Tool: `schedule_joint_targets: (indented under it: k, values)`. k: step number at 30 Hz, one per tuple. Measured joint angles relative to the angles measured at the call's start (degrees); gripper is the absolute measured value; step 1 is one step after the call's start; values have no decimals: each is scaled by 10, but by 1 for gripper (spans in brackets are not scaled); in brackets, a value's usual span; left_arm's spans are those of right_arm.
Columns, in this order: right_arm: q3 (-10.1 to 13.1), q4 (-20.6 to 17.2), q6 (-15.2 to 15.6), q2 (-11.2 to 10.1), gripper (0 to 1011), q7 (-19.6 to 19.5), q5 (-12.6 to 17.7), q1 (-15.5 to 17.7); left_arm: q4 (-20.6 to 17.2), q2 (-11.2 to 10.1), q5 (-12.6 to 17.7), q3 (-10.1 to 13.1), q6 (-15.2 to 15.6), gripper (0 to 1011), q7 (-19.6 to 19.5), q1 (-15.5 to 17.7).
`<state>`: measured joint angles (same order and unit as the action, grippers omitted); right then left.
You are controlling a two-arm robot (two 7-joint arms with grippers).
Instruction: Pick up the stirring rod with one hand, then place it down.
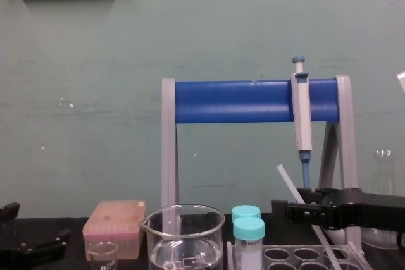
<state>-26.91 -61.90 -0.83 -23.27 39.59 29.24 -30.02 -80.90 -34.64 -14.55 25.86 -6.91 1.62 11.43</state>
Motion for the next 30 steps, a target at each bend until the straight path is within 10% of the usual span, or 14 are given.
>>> schedule_joint_targets:
  k: [23,30]
  values:
    - [0,0,0,0,113,0,0,0,0,0,0,0,0,1000,0,0]
    - [0,0,0,0,72,0,0,0,0,0,0,0,0,1000,0,0]
